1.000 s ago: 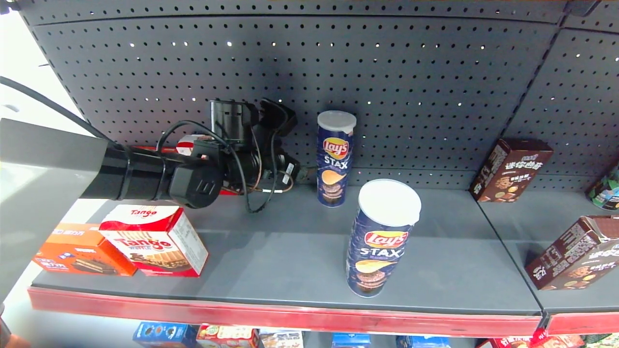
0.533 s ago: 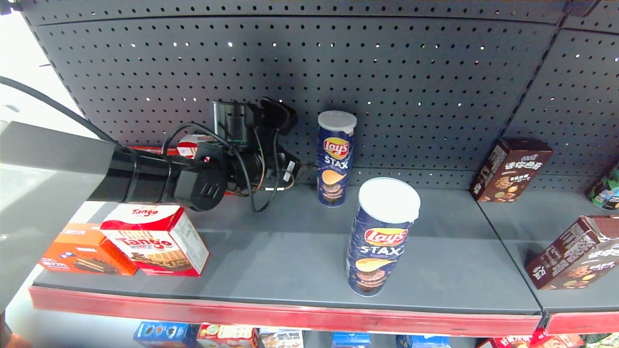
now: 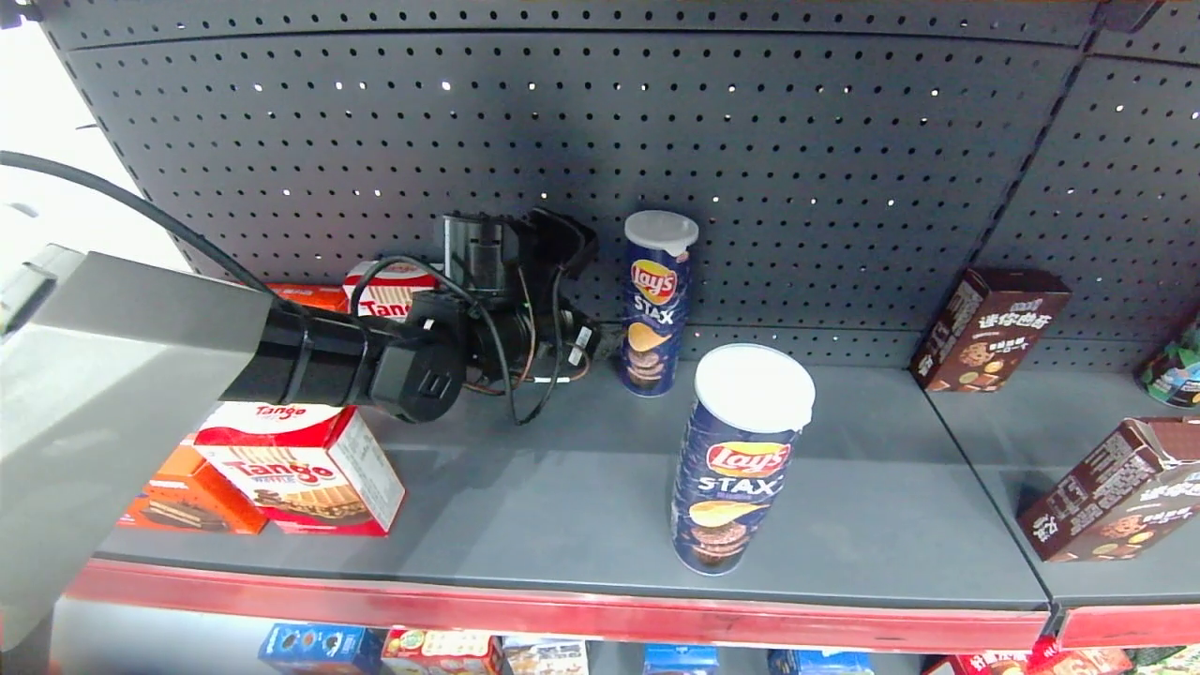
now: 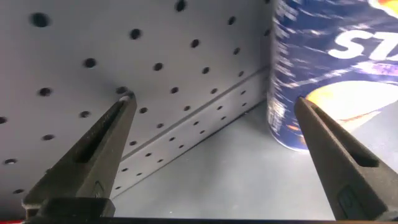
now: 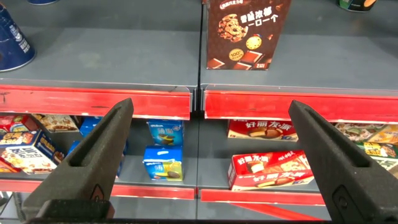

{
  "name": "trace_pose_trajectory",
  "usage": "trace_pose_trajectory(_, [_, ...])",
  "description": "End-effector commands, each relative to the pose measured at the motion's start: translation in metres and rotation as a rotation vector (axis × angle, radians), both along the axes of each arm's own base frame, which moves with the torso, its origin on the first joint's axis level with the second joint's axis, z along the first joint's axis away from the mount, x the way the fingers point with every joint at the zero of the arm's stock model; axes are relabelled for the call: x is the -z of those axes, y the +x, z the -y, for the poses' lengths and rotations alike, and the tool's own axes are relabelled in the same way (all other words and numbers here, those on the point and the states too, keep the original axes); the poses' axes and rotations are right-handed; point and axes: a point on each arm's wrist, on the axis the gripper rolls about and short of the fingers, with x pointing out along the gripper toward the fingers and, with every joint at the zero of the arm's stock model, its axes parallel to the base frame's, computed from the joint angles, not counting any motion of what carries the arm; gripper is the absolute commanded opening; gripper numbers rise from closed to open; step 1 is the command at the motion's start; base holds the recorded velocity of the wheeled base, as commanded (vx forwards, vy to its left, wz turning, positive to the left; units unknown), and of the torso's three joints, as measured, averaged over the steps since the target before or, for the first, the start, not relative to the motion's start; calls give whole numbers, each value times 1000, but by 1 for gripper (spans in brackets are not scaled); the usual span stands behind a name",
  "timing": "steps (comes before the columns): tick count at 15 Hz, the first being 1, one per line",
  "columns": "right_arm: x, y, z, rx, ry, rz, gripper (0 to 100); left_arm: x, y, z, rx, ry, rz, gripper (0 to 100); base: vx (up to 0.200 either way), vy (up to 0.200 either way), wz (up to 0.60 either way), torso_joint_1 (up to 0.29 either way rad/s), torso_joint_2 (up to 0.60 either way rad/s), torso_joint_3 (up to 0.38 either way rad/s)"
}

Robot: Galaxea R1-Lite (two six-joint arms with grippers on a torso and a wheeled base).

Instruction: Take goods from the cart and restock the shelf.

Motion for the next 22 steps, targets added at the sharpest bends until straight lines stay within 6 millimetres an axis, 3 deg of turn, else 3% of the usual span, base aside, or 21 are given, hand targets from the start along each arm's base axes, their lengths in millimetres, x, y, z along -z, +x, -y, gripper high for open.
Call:
trace_pose_trajectory(1, [0, 0, 0, -1, 0, -1, 100, 3, -1, 4, 5, 3, -7, 100, 0, 0, 0, 0, 0, 0])
trace_pose_trajectory(11, [0, 0, 0, -1, 0, -1, 100, 0, 4, -9, -86, 6, 23, 100, 0, 0, 0, 0, 0, 0])
trace_pose_trajectory(16, [0, 0, 0, -1, 0, -1, 100, 13, 12, -2, -82, 4, 24, 100, 0, 0, 0, 0, 0, 0])
trace_pose_trajectory(22, [0, 0, 0, -1, 0, -1, 100, 14, 5, 10, -52, -6, 17, 100, 0, 0, 0, 0, 0, 0])
